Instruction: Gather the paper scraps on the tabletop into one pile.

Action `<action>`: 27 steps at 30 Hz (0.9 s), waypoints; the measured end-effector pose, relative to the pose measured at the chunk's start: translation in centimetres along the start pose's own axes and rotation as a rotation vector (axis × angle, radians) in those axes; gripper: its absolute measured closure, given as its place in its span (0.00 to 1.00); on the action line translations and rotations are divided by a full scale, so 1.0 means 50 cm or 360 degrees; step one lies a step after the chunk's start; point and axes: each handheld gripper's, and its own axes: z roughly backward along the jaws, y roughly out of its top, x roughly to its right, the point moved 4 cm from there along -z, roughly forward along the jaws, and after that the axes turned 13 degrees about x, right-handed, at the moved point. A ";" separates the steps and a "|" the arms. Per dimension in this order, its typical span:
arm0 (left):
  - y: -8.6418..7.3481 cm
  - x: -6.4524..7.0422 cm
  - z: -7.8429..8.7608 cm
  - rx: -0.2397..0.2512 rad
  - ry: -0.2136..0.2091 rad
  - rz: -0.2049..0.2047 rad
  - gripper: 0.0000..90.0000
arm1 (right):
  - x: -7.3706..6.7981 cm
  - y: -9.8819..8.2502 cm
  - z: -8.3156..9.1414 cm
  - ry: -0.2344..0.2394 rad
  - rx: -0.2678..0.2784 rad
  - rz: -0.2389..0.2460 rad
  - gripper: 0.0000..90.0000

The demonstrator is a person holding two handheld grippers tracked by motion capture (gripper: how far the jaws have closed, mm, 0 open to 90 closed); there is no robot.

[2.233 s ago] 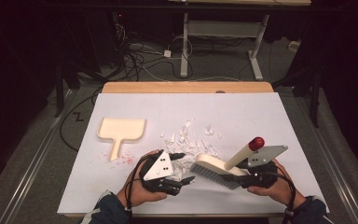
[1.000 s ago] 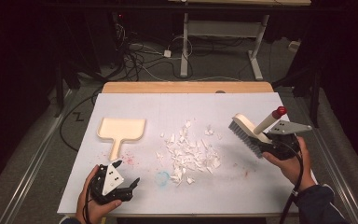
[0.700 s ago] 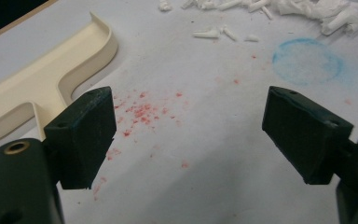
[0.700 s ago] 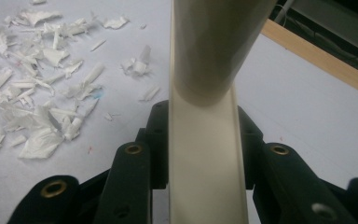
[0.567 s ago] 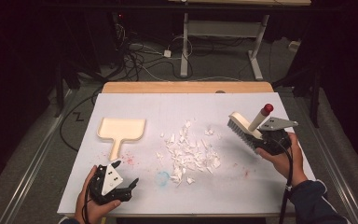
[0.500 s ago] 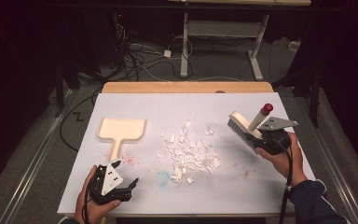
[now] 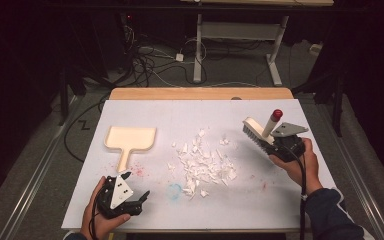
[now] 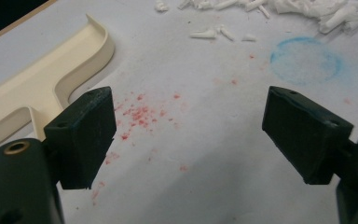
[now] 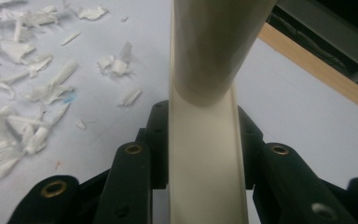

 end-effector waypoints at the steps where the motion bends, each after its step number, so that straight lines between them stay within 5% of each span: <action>1: -0.001 0.001 -0.002 -0.0004 -0.0007 0.0000 0.19 | -0.007 0.004 -0.018 -0.0001 -0.0021 0.0018 0.76; 8: -0.003 0.001 -0.001 -0.0012 -0.0011 -0.0001 0.19 | -0.045 0.015 -0.084 0.0006 -0.0090 0.0138 0.76; 14: -0.002 0.003 -0.002 -0.0013 -0.0030 -0.0014 0.19 | -0.106 0.033 -0.119 0.0094 -0.0079 0.0246 0.76; 21: -0.004 0.007 0.001 -0.0029 -0.0043 -0.0023 0.19 | -0.185 0.044 -0.083 0.0365 0.0005 0.0293 0.76; 27: -0.002 0.011 0.002 -0.0039 -0.0050 -0.0019 0.19 | -0.209 0.045 -0.039 0.0477 0.0044 0.0326 0.76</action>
